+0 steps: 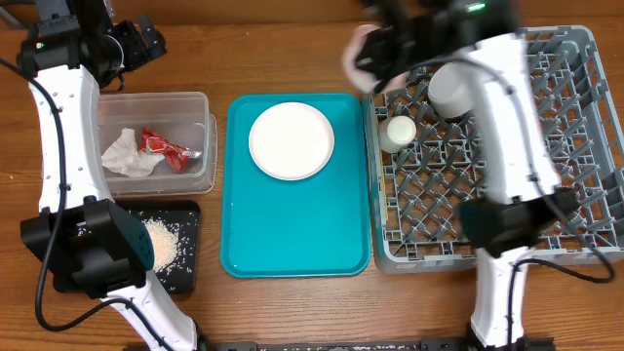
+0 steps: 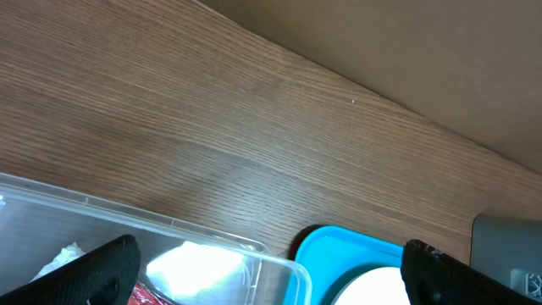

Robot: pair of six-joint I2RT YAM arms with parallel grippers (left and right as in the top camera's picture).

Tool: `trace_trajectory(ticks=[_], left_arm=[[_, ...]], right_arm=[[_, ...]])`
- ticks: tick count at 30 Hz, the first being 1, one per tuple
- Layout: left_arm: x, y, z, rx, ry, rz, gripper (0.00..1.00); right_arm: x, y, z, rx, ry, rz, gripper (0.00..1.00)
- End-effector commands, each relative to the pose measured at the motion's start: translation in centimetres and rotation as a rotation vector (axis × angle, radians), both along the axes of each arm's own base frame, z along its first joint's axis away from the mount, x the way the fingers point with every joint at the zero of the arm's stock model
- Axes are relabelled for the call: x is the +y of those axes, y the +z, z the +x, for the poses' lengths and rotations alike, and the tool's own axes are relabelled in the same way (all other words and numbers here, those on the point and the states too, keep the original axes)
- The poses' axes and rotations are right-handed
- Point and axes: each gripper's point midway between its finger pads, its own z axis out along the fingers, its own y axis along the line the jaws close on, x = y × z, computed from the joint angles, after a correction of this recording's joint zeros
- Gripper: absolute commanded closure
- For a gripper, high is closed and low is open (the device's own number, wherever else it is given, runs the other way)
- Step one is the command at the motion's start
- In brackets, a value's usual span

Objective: Sort waste into correct bins and load items into the dishwasher
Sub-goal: 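Lift the pink-rimmed plate with the right gripper and carry it to the rack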

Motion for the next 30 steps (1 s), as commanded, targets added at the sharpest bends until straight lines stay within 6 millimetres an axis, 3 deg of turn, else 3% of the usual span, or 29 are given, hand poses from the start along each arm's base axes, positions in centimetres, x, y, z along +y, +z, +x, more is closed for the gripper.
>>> trace_trajectory(ticks=[1,5,14,15,18,23,30], left_arm=[[0.4,0.5,0.3,-0.014,0.014,0.006,0.00],[0.4,0.5,0.3,-0.014,0.014,0.006,0.00],[0.4,0.5,0.3,-0.012,0.014,0.006,0.00],[0.4,0.5,0.2,-0.010,0.014,0.005,0.00],[0.4,0.5,0.2,-0.009,0.014,0.005,0.00],[0.4,0.4,0.1,-0.005,0.014,0.004,0.00],[0.2,-0.1,-0.4,0.026,0.014,-0.003,0.00]], right_arm=[[-3.2,3.3,-0.2,0.032,-0.032,0.197,0.96],[-9.9,4.2,0.5,0.082,-0.164,0.312,0.96],[-20.5,4.4,1.6,0.100,-0.439,0.379,0.96],[-22.5,4.5,1.6,0.091,-0.479,0.388,0.96],[-24.5,5.2,1.5,0.076,-0.503,0.455,0.96],[-25.9,7.0,0.9,0.099,-0.506,0.642,0.96],[-27.1,8.3,0.2,0.180,-0.602,0.738,0.96]])
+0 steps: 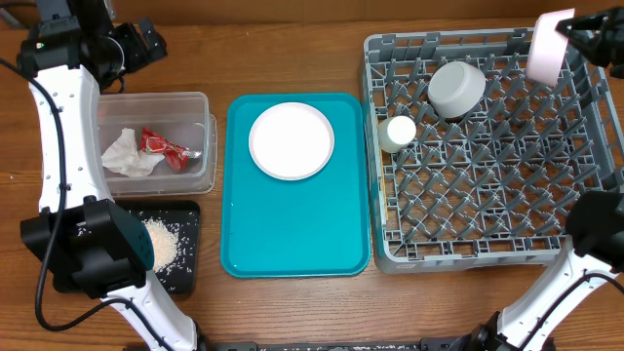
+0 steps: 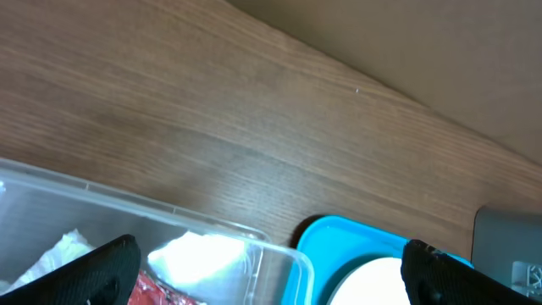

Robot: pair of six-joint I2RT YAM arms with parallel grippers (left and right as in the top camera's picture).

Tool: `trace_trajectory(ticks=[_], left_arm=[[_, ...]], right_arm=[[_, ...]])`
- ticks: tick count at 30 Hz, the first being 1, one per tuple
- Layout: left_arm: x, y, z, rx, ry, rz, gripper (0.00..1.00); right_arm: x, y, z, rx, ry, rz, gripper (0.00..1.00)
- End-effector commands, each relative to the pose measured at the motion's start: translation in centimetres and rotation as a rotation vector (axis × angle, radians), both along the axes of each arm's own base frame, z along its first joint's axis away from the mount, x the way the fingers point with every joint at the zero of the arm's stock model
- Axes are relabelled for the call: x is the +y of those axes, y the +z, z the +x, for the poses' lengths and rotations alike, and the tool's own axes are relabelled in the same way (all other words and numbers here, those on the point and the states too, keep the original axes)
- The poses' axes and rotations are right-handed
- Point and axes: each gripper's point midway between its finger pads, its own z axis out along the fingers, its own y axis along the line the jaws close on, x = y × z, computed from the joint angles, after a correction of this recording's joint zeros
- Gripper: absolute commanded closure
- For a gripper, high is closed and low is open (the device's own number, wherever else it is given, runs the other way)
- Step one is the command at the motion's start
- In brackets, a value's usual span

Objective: Sort waste into correct bins and load items into the dishwasher
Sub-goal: 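Lift the pink-rimmed plate with the right gripper and carry it to the rack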

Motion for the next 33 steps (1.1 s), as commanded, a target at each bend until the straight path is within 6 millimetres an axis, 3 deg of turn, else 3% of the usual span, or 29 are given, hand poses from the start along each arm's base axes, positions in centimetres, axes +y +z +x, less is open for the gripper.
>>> trace_trajectory(ticks=[1,5,6,9,15,20,25,33], left_arm=[[0.3,0.3,0.0,0.001,0.014,0.004,0.00],[0.3,0.2,-0.1,0.009,0.014,0.001,0.00],[0.3,0.2,-0.1,0.009,0.014,0.001,0.00],[0.3,0.2,-0.1,0.009,0.014,0.001,0.00],[0.3,0.2,-0.1,0.009,0.014,0.001,0.00],[0.3,0.2,-0.1,0.009,0.014,0.001,0.00],[0.3,0.2,-0.1,0.009,0.014,0.001,0.00],[0.3,0.2,-0.1,0.009,0.014,0.001,0.00]], right_arm=[[0.7,2.6,-0.9,0.005,-0.013,0.113,0.96],[1.6,5.3,-2.5,-0.040,-0.018,0.089,0.96],[2.3,7.1,-3.8,-0.067,-0.022,0.078,0.96],[3.3,9.6,-5.9,-0.116,-0.047,0.010,0.96],[2.6,12.6,-10.9,-0.134,-0.281,-0.277,0.96],[2.4,14.1,-13.4,-0.145,-0.394,-0.350,0.96],[3.3,14.2,-13.5,-0.151,-0.373,-0.353,0.96],[6.1,10.2,-12.0,0.017,-0.346,-0.394,0.96]])
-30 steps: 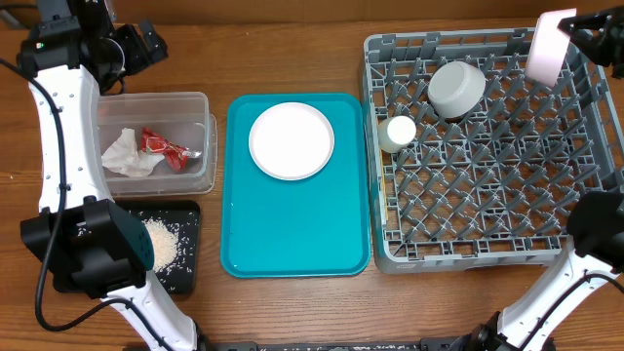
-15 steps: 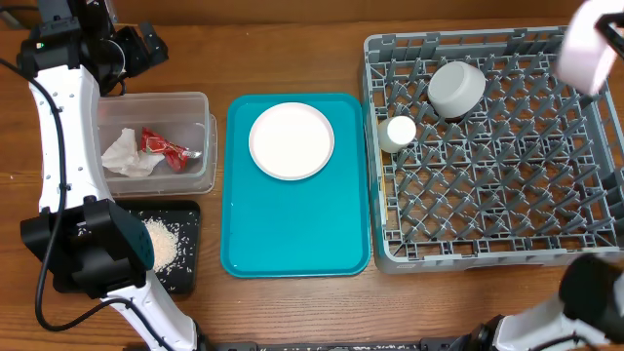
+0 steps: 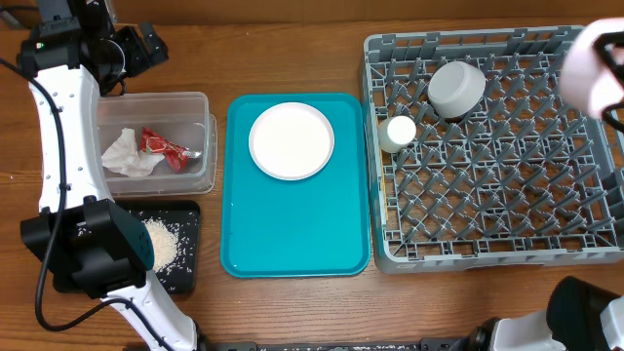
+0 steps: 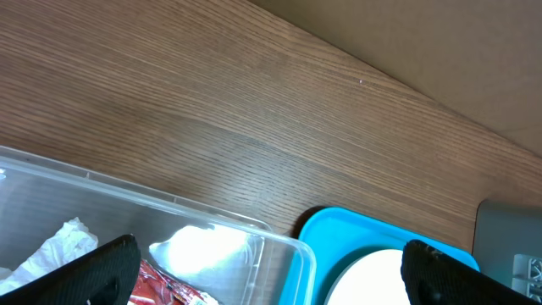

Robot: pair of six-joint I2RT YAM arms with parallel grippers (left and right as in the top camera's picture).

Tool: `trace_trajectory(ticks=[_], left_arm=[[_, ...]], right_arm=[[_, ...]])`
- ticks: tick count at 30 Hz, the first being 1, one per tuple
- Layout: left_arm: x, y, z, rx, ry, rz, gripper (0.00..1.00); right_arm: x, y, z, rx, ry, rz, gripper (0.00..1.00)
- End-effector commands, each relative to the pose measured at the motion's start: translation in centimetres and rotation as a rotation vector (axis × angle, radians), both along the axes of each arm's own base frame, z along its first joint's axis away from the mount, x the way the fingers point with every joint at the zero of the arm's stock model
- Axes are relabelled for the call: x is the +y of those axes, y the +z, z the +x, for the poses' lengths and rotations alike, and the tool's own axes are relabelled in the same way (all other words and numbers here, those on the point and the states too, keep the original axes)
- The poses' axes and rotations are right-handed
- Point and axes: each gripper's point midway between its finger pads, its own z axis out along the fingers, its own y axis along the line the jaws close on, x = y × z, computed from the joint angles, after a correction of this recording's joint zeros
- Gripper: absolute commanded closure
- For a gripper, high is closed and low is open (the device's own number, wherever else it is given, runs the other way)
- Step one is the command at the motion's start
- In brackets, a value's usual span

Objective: Sort waste into correct bins and load items into the dishwasher
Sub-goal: 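Lift the pink-rimmed plate with the right gripper and carry it to the rack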

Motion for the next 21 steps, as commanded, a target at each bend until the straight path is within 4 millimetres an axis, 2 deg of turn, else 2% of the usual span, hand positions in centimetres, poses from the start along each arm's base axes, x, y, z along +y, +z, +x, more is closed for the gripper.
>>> trace_trajectory(ticks=[1,8,13,17,18,21], left_arm=[[0.4,0.5,0.3,-0.014,0.014,0.007,0.00],[0.4,0.5,0.3,-0.014,0.014,0.007,0.00],[0.4,0.5,0.3,-0.014,0.014,0.007,0.00],[0.4,0.5,0.3,-0.014,0.014,0.007,0.00],[0.4,0.5,0.3,-0.013,0.014,0.007,0.00],[0.4,0.5,0.3,-0.013,0.014,0.007,0.00]], right_arm=[[0.9,-1.8,0.5,0.084,-0.043,-0.025,0.96],[3.6,-2.9,0.9,0.129,-0.025,-0.077,0.96],[4.0,-3.6,1.0,0.154,-0.012,-0.075,0.96],[4.5,-6.2,1.3,0.247,0.018,-0.039,0.96],[4.9,-7.8,1.3,0.303,0.036,-0.015,0.96],[4.9,-10.5,1.0,0.399,0.043,-0.001,0.96]])
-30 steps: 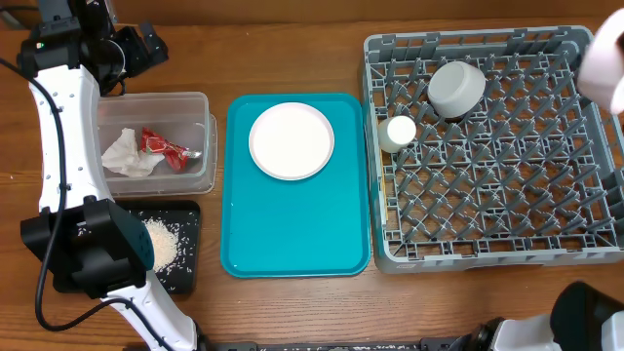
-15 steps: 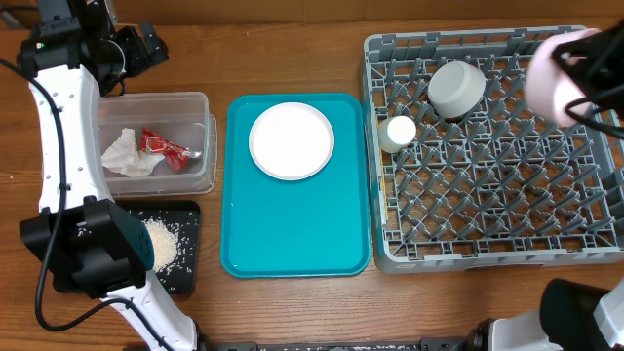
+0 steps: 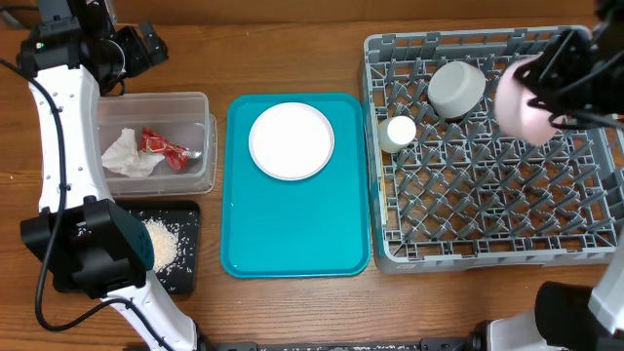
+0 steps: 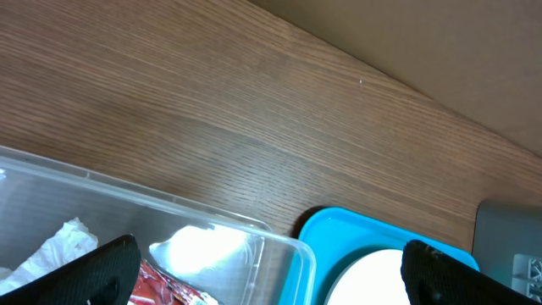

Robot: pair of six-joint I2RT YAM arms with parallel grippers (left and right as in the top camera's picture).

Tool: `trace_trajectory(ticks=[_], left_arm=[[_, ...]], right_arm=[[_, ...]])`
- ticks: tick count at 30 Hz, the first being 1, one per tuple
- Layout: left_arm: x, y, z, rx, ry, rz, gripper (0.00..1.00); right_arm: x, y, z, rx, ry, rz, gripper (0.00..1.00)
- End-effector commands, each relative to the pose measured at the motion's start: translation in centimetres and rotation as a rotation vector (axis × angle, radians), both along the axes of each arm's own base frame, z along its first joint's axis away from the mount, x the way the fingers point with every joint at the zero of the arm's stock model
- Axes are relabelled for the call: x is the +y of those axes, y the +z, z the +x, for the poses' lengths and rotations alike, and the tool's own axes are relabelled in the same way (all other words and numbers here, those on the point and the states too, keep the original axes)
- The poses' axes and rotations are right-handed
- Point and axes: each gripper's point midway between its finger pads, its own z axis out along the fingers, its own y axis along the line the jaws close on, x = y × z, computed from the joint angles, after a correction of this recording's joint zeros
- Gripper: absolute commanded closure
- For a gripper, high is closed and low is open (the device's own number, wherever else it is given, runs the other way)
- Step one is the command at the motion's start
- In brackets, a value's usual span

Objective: Sort waste into correct bins and load items into the dishwasher
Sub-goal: 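Lift the pink-rimmed plate with the right gripper and carry it to the rack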

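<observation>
My right gripper (image 3: 556, 83) is shut on a pink cup (image 3: 522, 100), which hangs over the right half of the grey dishwasher rack (image 3: 487, 249). In the rack sit a grey cup (image 3: 456, 86) and a small white cup (image 3: 398, 132). A white plate (image 3: 291, 140) lies on the teal tray (image 3: 292, 234). My left gripper (image 3: 146, 44) stays wide open over the table behind the clear bin (image 3: 203, 136), holding nothing. In the left wrist view its fingertips (image 4: 106, 267) frame the clear bin (image 4: 279, 254) and the plate (image 4: 373, 280).
The clear bin holds a crumpled tissue (image 3: 122, 153) and a red wrapper (image 3: 161, 146). A black tray (image 3: 187, 216) with spilled rice (image 3: 161, 244) lies in front of it. The left arm's white links run down the table's left side.
The pink cup in my right gripper was at the rack's right edge and is now further left, over the rack's upper right part. The left gripper has not moved.
The right gripper held the pink cup near the rack's far left corner. Then the cup was at the rack's far right corner, then by the right edge, and now it is over the rack. The left gripper stayed open behind the clear bin throughout.
</observation>
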Motion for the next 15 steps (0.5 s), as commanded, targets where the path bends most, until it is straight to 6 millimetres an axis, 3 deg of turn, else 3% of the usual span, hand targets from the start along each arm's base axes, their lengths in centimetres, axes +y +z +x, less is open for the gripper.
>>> trace_trajectory(ticks=[1,15], left_arm=[[0.4,0.5,0.3,-0.014,0.014,0.007,0.00],[0.4,0.5,0.3,-0.014,0.014,0.007,0.00]], right_arm=[[0.8,-2.9,-0.5,0.104,0.021,0.043,0.96],[6.4,-8.1,-2.8,0.248,0.336,0.367,0.96]])
